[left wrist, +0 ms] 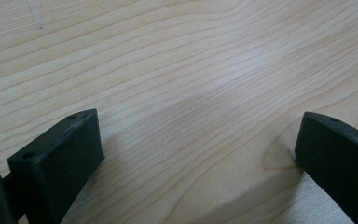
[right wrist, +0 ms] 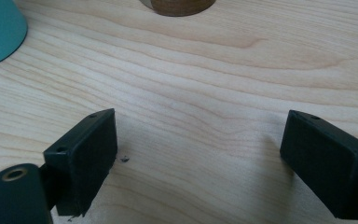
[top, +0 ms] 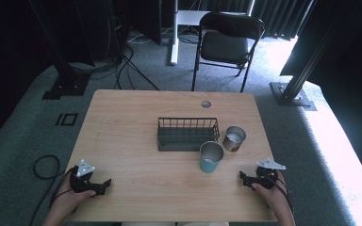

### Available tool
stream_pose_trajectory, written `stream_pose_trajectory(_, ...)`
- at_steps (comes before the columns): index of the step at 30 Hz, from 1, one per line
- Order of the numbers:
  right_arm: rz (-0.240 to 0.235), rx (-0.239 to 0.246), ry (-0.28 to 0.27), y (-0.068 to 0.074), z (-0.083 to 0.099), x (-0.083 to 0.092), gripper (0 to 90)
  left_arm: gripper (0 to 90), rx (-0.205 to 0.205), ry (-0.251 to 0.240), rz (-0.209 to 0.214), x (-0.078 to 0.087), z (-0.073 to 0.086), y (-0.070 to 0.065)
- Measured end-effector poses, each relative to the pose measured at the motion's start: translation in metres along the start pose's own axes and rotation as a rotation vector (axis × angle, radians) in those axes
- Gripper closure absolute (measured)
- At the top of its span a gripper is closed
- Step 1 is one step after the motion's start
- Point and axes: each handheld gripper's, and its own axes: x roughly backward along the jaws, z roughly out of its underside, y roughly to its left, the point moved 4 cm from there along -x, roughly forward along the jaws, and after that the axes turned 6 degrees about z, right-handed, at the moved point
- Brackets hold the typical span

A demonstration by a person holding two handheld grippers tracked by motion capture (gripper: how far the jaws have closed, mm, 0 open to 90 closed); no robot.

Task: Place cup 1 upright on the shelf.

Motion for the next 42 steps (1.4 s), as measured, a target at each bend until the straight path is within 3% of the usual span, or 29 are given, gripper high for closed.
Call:
stream_pose_trajectory(17,0.000,0.000,0.000,0.000,0.000,0.000,10.6,2.4,-0.019,0.000,0.018,-0.001,-0.001,-0.001)
stream_pose_trajectory(29,0.000,0.000,0.000,0.000,0.000,0.000,10.6,2.6,-0.069,-0.019,0.064,-0.004,-0.015,-0.018)
stream_pose_trajectory(42,0.000,0.000,0.000,0.000,0.000,0.000,10.6,2.6,-0.113,-0.004,0.095,-0.015,-0.023,-0.035)
